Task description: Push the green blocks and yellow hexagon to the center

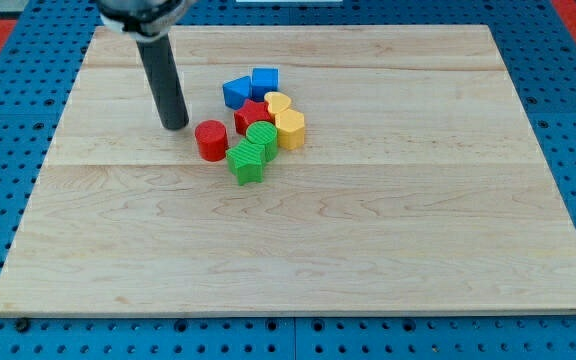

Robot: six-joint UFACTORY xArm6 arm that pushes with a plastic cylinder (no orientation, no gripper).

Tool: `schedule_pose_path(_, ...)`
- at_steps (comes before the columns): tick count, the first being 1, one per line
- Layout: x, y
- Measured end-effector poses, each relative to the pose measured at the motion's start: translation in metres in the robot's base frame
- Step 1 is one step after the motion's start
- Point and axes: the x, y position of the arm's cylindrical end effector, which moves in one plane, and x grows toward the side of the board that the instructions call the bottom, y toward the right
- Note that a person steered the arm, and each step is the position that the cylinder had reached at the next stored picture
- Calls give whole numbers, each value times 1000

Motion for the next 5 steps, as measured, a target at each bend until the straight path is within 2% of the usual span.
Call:
schedule_pose_path(1, 29, 6)
schedule_pose_path(2, 30, 6)
schedule_pose_path(4, 15, 44)
schedule_pose_path(5, 16, 39)
